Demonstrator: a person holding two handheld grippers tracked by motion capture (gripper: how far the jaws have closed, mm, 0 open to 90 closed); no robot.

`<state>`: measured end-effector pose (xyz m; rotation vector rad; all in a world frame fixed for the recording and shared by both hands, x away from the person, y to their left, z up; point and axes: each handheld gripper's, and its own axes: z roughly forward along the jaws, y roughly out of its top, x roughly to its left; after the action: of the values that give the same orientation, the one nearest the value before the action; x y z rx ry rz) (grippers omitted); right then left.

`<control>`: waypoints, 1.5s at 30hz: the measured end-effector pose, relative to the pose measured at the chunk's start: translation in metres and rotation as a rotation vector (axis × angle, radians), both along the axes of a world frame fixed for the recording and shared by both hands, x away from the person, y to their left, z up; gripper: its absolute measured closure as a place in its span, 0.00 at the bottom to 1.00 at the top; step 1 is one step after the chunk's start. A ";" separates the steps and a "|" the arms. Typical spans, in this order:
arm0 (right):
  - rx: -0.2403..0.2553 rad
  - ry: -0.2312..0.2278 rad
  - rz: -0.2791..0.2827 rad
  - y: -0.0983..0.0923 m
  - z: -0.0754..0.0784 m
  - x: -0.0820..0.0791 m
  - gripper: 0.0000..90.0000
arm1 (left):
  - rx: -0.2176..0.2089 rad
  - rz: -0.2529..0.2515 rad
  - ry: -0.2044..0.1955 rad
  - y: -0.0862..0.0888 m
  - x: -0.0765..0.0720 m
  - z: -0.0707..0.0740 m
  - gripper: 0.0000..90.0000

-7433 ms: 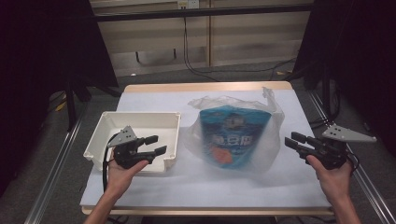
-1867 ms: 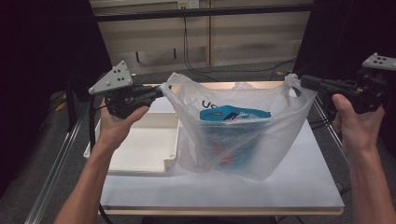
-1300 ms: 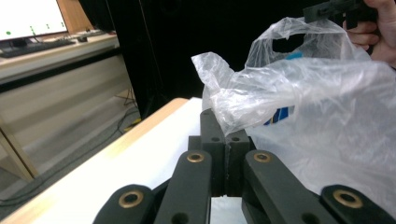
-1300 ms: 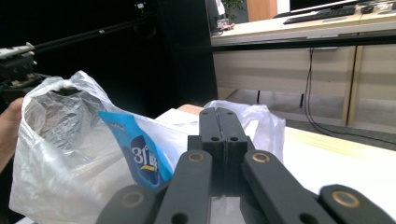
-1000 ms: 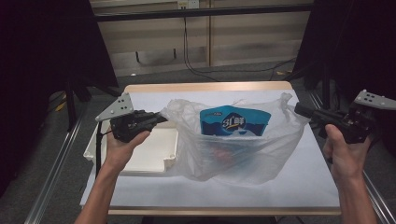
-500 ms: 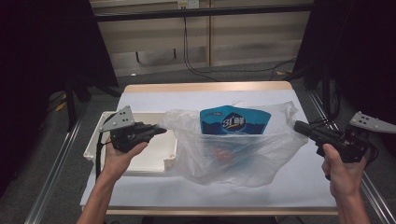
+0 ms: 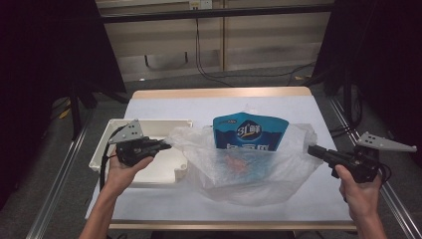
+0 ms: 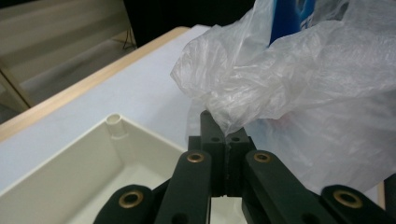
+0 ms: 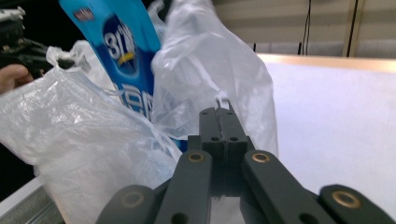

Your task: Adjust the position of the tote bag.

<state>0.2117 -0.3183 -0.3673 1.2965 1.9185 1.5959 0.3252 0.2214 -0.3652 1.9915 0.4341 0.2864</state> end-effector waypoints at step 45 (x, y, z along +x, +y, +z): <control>-0.188 0.302 0.036 0.013 -0.086 0.046 1.00 | 0.213 0.081 0.142 -0.004 0.029 -0.061 1.00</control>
<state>0.2575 -0.3052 -0.4535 1.4961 2.2187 1.2542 0.3544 0.2175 -0.4263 2.2145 0.5962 0.2511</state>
